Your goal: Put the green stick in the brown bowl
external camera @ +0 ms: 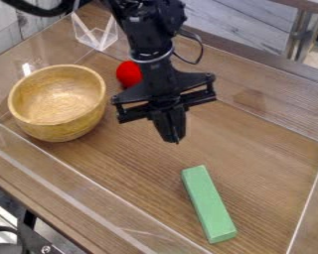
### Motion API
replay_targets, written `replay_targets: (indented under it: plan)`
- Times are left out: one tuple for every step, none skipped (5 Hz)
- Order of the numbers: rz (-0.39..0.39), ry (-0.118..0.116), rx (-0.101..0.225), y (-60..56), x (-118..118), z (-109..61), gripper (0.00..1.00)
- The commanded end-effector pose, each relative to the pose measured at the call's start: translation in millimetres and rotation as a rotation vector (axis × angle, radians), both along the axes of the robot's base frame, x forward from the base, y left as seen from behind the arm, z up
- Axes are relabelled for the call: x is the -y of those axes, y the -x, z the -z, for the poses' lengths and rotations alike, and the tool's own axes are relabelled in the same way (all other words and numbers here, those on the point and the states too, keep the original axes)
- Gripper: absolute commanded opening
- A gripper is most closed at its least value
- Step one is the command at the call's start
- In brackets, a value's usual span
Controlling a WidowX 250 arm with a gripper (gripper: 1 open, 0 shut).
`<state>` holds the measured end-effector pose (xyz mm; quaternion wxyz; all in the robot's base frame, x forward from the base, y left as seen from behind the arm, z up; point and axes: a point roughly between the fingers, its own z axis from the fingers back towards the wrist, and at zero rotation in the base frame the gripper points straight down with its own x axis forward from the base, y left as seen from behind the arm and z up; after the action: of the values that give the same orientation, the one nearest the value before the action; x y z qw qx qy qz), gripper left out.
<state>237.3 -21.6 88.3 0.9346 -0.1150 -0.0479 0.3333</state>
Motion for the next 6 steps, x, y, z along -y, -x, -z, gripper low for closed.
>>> replay_targets:
  plan:
    - [0.032, 0.001, 0.046, -13.8, -4, -11.4, 0.0]
    - [-0.014, 0.002, 0.059, -12.2, -4, -6.2, 0.0]
    - [-0.057, 0.0, 0.073, -9.8, -2, -1.3, 0.0]
    - [-0.043, -0.01, 0.088, -20.9, -10, -5.8, 0.0]
    - [-0.035, -0.019, 0.101, -31.2, -17, -9.0, 0.0]
    - [-0.038, -0.031, 0.109, -19.8, -22, -10.1, 0.0]
